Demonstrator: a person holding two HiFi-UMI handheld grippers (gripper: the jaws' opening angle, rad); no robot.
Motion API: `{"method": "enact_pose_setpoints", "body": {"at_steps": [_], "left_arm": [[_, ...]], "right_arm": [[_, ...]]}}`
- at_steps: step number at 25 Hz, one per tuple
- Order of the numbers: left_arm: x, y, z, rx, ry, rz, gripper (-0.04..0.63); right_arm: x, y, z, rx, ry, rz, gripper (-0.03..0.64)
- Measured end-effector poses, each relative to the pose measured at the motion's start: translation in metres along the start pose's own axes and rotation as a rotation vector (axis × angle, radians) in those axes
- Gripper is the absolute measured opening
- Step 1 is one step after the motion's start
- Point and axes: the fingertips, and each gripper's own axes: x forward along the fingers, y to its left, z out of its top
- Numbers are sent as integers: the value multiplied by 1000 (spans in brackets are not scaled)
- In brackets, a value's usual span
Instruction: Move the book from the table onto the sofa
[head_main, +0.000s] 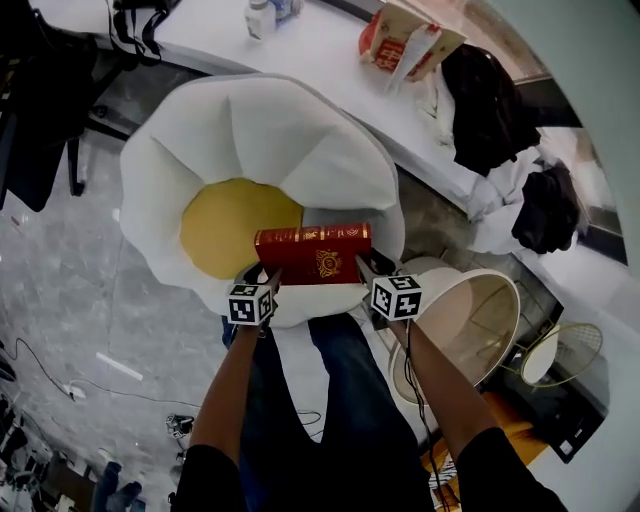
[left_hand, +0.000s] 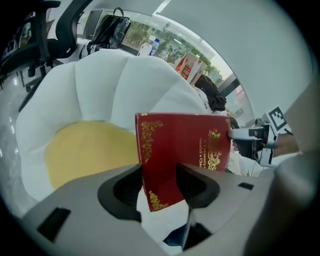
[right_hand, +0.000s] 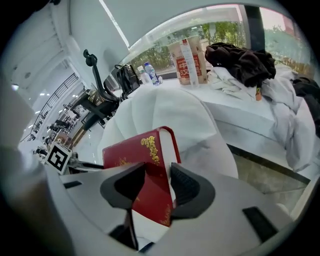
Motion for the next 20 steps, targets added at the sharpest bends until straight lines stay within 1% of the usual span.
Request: {"method": "enact_pose_setpoints", "body": {"at_steps": [3,7,9,10,12,16,18,20], "left_arm": [[19,4,-7,-13,14,18,224],[38,10,-10,-58,14,27,224],[46,15,-14,-52,38,48,225],[51,17,-17,-48,53,60,225],[56,21,-24,-62,78,68,225],[54,25,-34,-123,90,66,225],[52,27,-33,-122,86,77,225],[51,27,-30,-106,85,78,225]], "right_arm": [[8,-10,-11,-9,20,-8,178],[23,-22,-24,11,51,-6,178],[28,-26,-29,-40,84,-6,168],[29,-28,-30,-82,99,-11,144],[32,-29,-31,-135,115,-14,146],[32,-21,-34,-127,131,21,155],[31,-20,-36,-139,138,24,161],[29,-21,-40,-138,145,21,164]]}}
